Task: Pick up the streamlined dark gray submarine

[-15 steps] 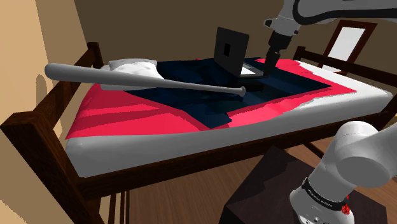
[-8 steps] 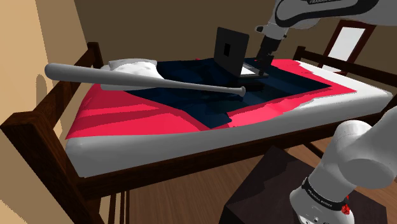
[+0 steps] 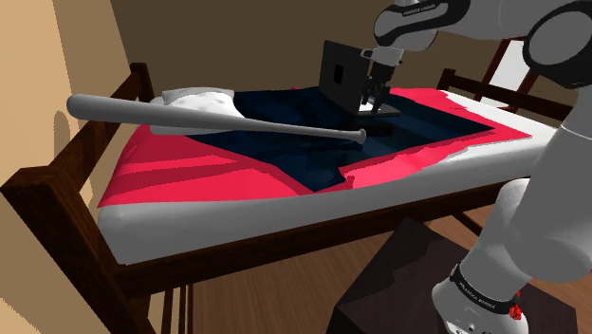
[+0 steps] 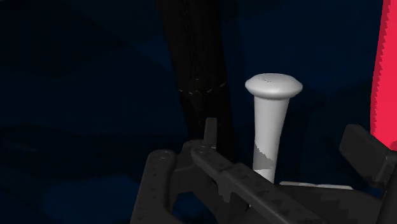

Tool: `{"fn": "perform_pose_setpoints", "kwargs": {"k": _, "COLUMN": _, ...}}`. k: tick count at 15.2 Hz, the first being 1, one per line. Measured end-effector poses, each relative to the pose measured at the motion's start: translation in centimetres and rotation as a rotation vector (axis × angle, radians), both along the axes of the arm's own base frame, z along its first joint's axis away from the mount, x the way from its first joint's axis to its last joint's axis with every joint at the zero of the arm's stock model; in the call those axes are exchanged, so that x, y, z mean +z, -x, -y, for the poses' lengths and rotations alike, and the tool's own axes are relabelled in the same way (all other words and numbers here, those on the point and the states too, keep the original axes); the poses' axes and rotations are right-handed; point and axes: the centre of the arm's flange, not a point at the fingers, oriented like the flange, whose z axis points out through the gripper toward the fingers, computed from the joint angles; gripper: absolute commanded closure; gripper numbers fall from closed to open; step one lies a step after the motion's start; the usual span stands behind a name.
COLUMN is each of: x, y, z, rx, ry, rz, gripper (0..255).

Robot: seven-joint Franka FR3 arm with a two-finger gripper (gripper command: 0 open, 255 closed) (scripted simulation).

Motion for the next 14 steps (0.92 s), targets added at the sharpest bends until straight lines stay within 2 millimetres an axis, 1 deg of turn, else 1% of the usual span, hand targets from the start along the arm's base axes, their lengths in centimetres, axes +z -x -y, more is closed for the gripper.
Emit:
{"fn": "perform_pose_setpoints", "kwargs": {"k": 2, "x": -1.1, "y": -2.3, "z": 1.3, "rx": 0.060, "ry": -0.007, "rz": -0.008, "gripper": 0}}
{"fn": "perform_pose_setpoints", "kwargs": {"k": 5, "x": -2.5, "y": -5.9, "z": 2.6, "rx": 0.149, "ry": -0.020, "rz": -0.020, "gripper": 0}}
{"fn": "perform_pose_setpoints", "kwargs": {"k": 7, "x": -3.7, "y": -6.6, "z": 3.0, "rx": 0.170, "ry": -0.024, "rz": -0.022, "gripper": 0}}
{"fn": "perform_pose_setpoints", "kwargs": {"k": 13, "x": -6.8, "y": -6.8, "z": 3.1, "rx": 0.177, "ry": -0.026, "rz": -0.022, "gripper": 0}}
{"fn": "perform_pose_setpoints", "kwargs": {"k": 14, "x": -7.0, "y": -6.8, "z": 3.1, "rx": 0.177, "ry": -0.026, "rz": -0.022, "gripper": 255}}
